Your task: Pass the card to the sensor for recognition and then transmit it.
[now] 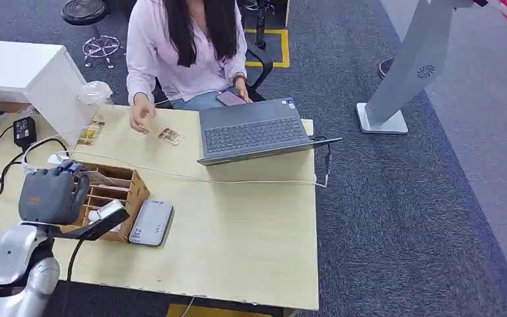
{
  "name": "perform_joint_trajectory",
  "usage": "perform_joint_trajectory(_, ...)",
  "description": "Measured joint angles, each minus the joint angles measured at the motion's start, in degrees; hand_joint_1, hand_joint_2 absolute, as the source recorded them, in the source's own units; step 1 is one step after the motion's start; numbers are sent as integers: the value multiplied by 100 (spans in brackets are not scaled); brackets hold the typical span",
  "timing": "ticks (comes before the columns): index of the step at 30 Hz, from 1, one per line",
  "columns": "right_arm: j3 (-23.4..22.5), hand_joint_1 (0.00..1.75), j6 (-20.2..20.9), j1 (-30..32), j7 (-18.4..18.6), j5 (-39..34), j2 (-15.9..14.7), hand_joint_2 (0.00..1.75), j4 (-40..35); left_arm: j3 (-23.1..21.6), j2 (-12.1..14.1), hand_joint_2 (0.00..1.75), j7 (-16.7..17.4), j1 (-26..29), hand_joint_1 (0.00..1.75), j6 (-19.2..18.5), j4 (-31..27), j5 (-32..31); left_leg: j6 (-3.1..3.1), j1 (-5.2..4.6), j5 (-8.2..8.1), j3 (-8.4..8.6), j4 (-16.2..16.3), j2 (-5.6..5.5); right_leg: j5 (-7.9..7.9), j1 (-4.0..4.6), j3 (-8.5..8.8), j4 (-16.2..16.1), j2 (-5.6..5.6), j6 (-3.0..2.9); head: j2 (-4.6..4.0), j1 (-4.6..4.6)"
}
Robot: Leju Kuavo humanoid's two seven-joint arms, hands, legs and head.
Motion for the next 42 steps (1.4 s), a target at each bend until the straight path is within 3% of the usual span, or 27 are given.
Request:
perform_joint_trajectory(8,0,0,7,-2,50,0,0,175,0,-39,-18,175,39,-115,175,2,2,-7,0,0,0,0,0,0,0,0,-2,0,0,0,0,0)
perform_joint_trajectory(13,0,0,61,-29,66,158,0,175,0,-166,-131,175,225,-677,175,126,279,-155,-1,0,6,-2,3,-2,5,0,-3,0,-4,-4,0,-2)
perform_joint_trajectory(17,0,0,118,-82,68,372,0,175,0,-223,-273,175,369,-1673,175,249,1109,-426,-2,0,15,-3,3,-2,17,0,-5,0,-2,-5,0,-13)
perform_joint_trajectory(20,0,0,160,-131,103,474,0,175,0,-249,-337,175,380,-2642,175,380,2320,-533,-2,0,27,-5,2,0,28,0,-4,3,-2,-8,0,4)
perform_joint_trajectory(23,0,0,160,-124,138,483,0,175,0,-249,-341,175,280,-3088,175,587,3083,-507,-3,0,30,-1,2,3,29,1,-3,5,6,-8,0,-18)
perform_joint_trajectory(31,0,0,184,-122,155,542,0,175,0,-249,-284,175,286,-3178,175,656,3825,-389,-3,1,30,-4,2,2,28,1,-3,8,5,-8,0,-15)
perform_joint_trajectory(42,0,0,186,-121,149,544,0,175,0,-249,-264,175,275,-3127,175,693,4102,-352,-3,0,29,-6,2,2,28,1,-6,7,4,-8,0,-15)
